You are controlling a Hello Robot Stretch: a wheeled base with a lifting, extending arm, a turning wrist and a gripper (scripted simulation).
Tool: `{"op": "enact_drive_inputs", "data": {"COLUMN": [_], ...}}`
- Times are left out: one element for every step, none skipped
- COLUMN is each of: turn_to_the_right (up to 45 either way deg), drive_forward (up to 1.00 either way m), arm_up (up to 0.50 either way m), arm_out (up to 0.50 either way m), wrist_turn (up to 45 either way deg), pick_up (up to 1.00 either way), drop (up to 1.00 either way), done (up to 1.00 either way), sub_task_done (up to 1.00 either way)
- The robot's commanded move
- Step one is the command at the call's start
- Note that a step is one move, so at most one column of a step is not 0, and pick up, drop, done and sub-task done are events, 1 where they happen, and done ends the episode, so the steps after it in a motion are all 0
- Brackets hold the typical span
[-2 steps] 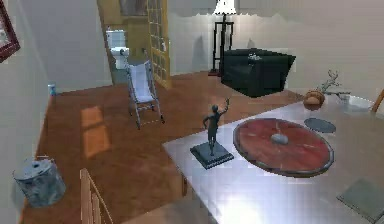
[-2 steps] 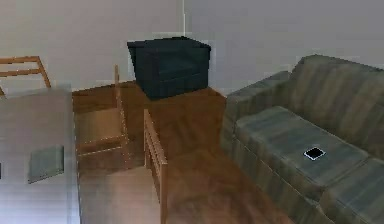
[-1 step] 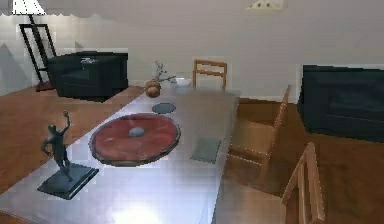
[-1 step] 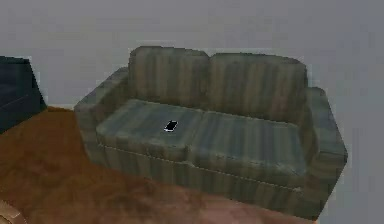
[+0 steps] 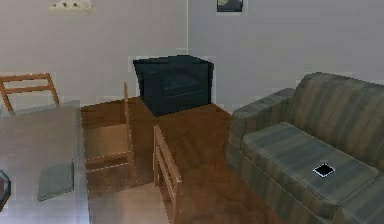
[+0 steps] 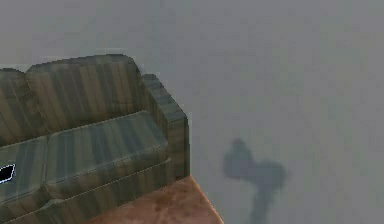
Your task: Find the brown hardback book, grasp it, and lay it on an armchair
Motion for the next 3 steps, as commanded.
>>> {"op": "enact_drive_inputs", "data": {"turn_to_the_right": [18.0,0.0,-12.0], "drive_forward": [0.0,0.45,0.0], "arm_up": [0.0,0.0,0.0], "arm_out": [0.0,0.0,0.0], "wrist_turn": [0.0,0.0,0.0], "pick_up": [0.0,0.0,0.0], "drop": [0.0,0.0,0.0], "done": [0.0,0.0,0.0], "sub_task_done": [0.0,0.0,0.0]}}
